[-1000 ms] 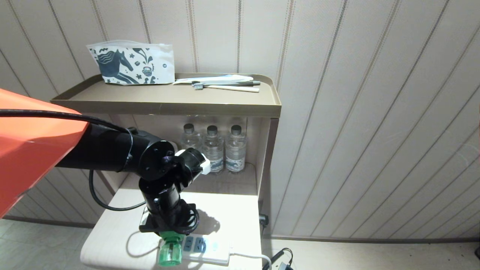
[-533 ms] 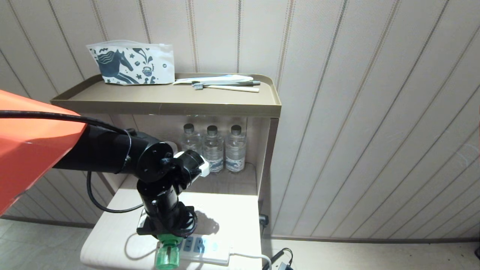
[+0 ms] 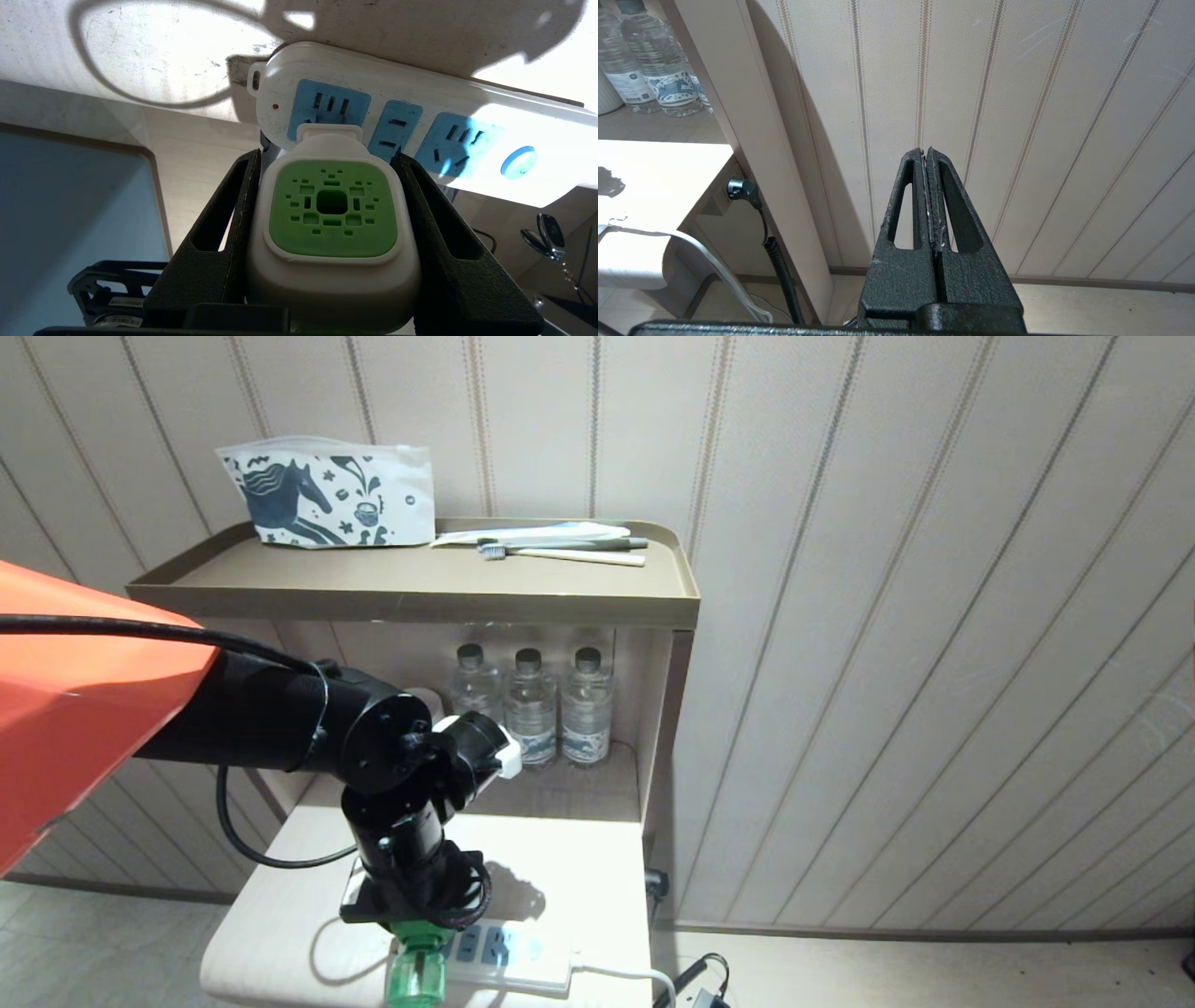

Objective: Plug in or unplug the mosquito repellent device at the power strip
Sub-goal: Insert the plug into the socket

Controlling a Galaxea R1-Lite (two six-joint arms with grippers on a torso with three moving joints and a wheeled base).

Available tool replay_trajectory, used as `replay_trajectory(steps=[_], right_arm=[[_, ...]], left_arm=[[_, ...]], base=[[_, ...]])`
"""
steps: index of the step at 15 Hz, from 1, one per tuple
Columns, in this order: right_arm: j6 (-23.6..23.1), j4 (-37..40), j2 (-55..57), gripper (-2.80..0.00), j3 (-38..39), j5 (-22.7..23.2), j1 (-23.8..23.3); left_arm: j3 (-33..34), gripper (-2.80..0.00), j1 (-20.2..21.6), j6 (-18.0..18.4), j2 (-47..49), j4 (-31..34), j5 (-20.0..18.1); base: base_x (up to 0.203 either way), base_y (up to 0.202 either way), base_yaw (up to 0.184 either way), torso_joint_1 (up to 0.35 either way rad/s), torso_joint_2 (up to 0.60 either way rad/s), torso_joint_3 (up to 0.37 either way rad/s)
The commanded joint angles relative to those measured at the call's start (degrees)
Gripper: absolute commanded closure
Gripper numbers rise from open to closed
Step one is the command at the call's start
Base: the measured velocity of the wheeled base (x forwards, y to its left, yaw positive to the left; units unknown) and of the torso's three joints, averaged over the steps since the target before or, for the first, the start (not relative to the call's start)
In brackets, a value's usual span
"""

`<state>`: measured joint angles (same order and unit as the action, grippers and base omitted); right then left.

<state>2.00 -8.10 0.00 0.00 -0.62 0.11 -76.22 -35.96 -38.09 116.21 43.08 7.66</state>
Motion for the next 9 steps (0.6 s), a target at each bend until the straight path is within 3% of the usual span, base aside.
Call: replay_trajectory(steps=[1, 9], right_arm=[[0.02, -0.07, 0.0, 0.0, 0.0, 0.01, -0.01], [0.02, -0.07, 0.0, 0.0, 0.0, 0.01, -0.02]], left_arm=[[0.1, 0.0, 0.01, -0.23, 0.75, 0.16, -0.01], [-0.43, 0.0, 0.01, -0.14, 1.91, -0.1, 0.78]], base=[[0.0, 0.0, 0.0, 0.0, 0.0, 0.0], [0.0, 0.0, 0.0, 0.0, 0.0, 0.0]])
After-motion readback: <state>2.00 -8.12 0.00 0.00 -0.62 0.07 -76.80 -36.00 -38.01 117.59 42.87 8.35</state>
